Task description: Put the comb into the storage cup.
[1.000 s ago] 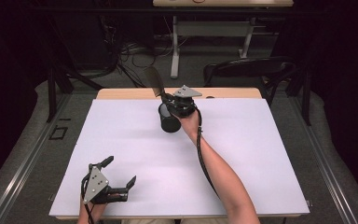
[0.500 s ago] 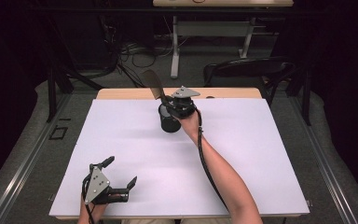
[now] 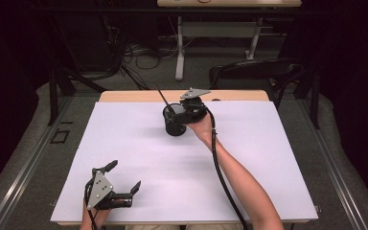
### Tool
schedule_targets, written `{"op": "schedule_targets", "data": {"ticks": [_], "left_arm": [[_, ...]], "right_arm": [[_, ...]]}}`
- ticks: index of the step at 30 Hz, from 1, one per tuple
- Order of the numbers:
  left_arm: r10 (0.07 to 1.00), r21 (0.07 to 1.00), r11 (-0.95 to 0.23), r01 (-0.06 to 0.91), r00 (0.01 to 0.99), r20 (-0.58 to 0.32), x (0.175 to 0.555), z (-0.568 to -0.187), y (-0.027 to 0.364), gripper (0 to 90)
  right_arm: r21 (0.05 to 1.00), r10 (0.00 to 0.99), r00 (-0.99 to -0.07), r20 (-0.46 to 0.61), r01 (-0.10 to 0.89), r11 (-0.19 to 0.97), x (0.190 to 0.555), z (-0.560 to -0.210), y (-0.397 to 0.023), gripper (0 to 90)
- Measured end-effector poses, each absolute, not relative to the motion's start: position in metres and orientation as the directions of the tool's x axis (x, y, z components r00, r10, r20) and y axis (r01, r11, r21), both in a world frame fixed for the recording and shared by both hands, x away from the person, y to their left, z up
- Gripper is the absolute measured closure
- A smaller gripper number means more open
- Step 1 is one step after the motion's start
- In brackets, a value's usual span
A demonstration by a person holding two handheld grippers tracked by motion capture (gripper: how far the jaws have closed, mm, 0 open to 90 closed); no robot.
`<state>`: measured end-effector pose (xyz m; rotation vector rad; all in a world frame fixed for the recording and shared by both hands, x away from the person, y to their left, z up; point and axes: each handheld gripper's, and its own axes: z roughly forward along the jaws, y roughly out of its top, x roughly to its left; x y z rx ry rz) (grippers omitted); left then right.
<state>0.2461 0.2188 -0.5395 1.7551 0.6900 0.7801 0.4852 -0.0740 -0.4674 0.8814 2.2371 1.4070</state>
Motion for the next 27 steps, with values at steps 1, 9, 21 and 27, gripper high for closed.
{"op": "schedule_targets", "data": {"ticks": [1, 9, 21, 27], "left_arm": [[0.763, 0.954, -0.288, 0.083, 0.621, 0.176, 0.246, -0.54, 0.219, 0.1], [0.762, 0.953, -0.292, 0.079, 0.621, 0.182, 0.246, -0.539, 0.218, 0.1], [0.769, 0.953, -0.291, 0.081, 0.613, 0.183, 0.246, -0.538, 0.218, 0.1], [0.772, 0.953, -0.292, 0.083, 0.608, 0.184, 0.245, -0.538, 0.218, 0.1]], "right_arm": [[0.893, 0.66, -0.75, 0.035, 0.321, 0.316, 0.484, -0.466, -0.076, 19.4], [0.87, 0.628, -0.776, 0.057, 0.348, 0.35, 0.474, -0.46, -0.087, 9.0], [0.834, 0.58, -0.81, 0.084, 0.376, 0.404, 0.459, -0.461, -0.1, 1.6], [0.82, 0.575, -0.814, 0.088, 0.387, 0.422, 0.451, -0.464, -0.111, 0.6]]}}
